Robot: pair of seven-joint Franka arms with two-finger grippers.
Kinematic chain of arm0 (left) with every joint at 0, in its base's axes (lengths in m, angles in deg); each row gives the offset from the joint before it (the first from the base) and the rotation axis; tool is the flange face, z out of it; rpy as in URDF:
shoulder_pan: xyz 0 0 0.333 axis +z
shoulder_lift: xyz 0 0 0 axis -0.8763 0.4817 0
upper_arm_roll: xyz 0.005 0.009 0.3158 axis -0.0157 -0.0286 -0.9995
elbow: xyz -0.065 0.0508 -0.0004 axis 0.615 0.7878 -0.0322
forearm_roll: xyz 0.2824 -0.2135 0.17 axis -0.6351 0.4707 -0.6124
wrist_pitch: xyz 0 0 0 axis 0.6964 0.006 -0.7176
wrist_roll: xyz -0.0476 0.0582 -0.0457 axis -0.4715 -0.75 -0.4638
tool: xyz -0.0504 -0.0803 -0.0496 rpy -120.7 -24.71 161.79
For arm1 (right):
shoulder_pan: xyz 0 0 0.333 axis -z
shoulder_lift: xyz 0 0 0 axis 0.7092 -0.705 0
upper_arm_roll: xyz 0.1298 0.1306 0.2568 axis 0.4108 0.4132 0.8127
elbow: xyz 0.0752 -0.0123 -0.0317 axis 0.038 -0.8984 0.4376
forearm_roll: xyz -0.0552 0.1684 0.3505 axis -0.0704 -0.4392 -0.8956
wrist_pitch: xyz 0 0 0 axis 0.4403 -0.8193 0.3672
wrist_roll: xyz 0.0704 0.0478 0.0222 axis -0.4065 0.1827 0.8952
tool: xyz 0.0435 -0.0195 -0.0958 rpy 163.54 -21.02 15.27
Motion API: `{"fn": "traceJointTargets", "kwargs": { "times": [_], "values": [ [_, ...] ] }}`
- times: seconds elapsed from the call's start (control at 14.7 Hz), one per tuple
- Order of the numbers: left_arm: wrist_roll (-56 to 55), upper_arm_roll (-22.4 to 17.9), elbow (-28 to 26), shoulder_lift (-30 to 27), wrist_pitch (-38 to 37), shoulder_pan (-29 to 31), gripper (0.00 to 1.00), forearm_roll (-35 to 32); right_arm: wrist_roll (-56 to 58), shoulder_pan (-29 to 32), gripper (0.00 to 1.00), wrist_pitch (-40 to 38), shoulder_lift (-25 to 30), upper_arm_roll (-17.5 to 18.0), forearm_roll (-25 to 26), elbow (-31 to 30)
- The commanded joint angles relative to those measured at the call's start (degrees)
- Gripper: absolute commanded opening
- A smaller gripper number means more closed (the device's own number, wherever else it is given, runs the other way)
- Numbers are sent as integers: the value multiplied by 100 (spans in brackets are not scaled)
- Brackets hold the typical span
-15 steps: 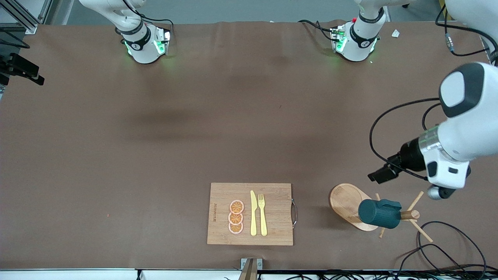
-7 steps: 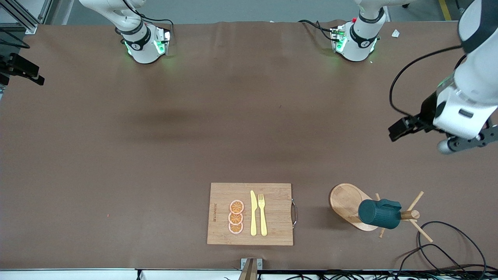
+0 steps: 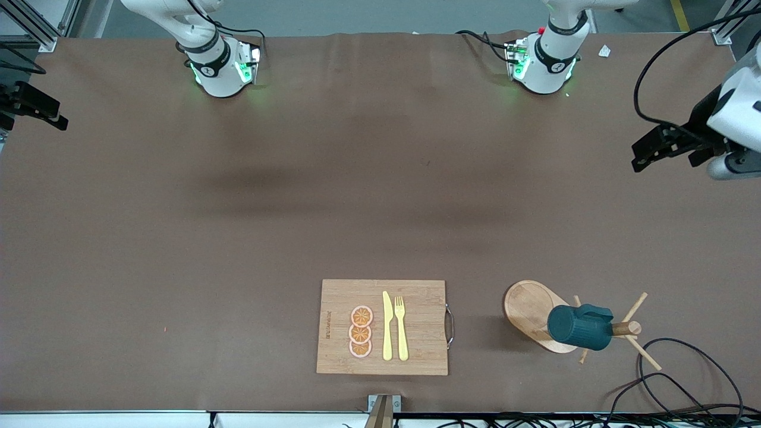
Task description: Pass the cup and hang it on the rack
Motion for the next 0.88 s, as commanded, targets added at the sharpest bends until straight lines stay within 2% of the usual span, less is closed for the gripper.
{"fn": "traceJointTargets", "kwargs": {
  "times": [0.0,0.14,0.82],
  "values": [
    [126,-89,-673,-552,66,-48,100,139,9,-24,100,-22,78,-5,28,-51],
    [126,-71,-831,-729,49,-39,100,148,9,-24,100,-22,78,-5,28,-51],
    [521,-80,-718,-843,-276,-48,100,51,9,-24,100,-31,78,-5,28,-51]
  ]
}}
